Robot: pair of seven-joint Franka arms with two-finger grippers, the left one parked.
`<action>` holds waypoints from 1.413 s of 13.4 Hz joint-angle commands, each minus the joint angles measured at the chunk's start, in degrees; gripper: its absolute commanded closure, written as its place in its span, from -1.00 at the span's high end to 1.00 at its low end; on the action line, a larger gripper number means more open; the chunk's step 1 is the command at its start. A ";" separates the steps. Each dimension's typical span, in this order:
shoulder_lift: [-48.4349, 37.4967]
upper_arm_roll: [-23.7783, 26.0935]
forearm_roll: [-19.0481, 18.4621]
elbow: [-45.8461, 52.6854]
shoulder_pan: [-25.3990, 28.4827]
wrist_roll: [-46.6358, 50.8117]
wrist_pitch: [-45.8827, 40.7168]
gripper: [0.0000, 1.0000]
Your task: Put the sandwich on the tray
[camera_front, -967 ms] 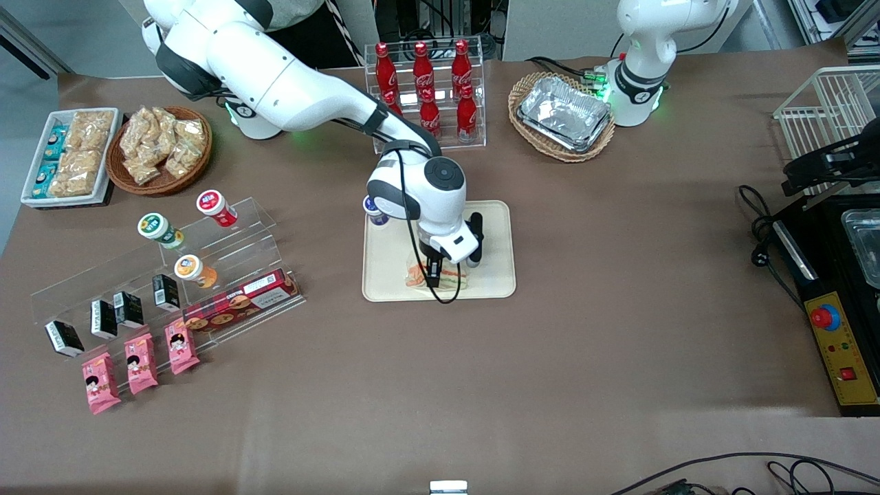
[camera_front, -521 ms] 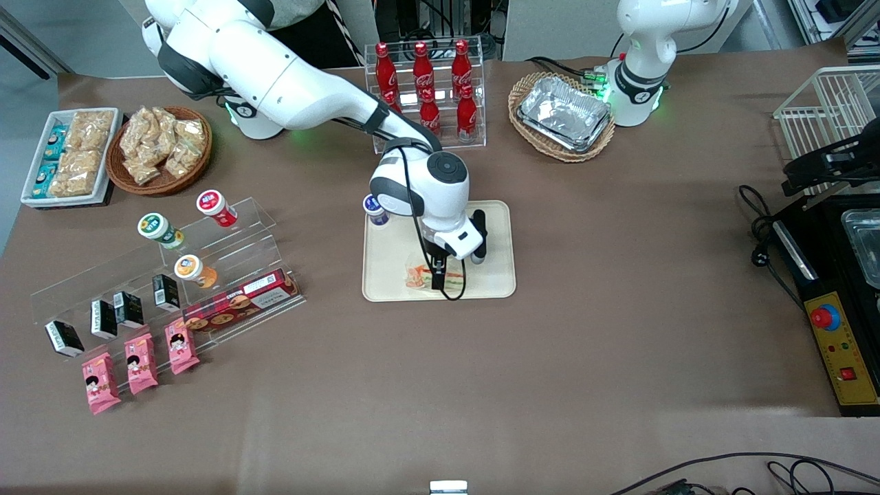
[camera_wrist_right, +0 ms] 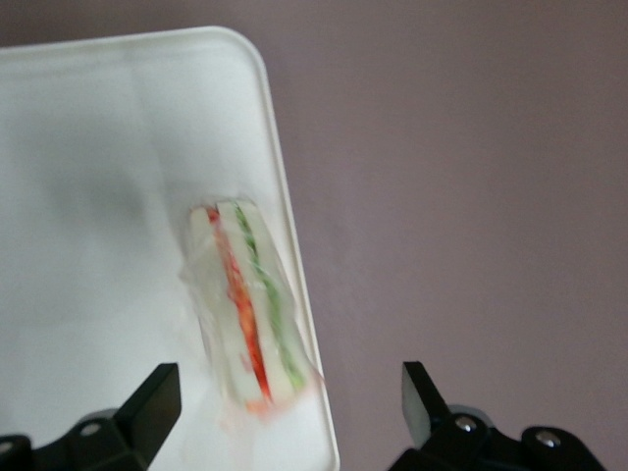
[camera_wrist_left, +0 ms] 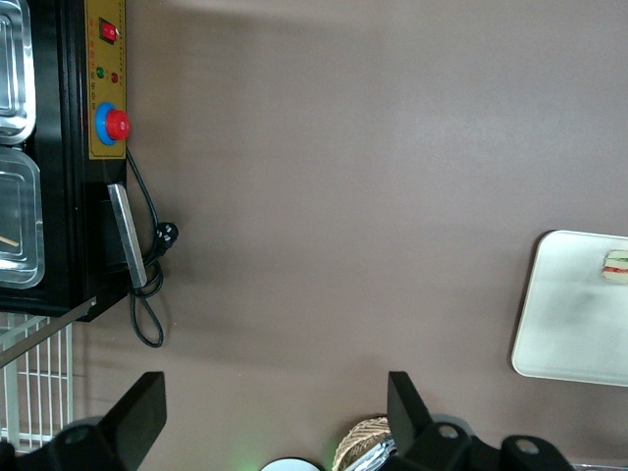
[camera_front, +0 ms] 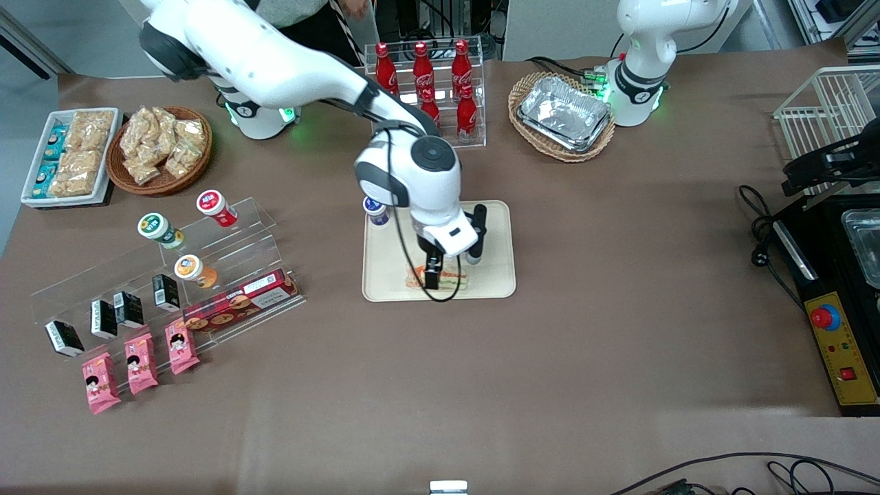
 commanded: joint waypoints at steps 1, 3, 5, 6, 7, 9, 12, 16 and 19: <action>-8.28 0.54 7.53 -0.88 -5.31 -4.19 -6.37 1.00; -12.76 0.37 8.59 -0.88 -7.33 -4.20 -9.89 1.00; -16.19 0.19 10.17 -0.80 -10.05 -4.11 -12.97 1.00; -18.04 0.19 11.92 -0.88 -11.98 -4.11 -14.38 1.00; -20.14 0.10 13.16 -0.80 -13.74 -4.20 -16.13 1.00; -23.49 0.10 17.10 -0.80 -19.79 -4.63 -20.78 1.00; -28.41 -0.42 19.32 -0.71 -24.82 -4.55 -25.01 1.00; -33.33 -6.90 25.37 -0.53 -28.00 -4.11 -28.37 1.00; -36.24 -14.46 27.84 -0.62 -27.82 -4.02 -28.54 1.00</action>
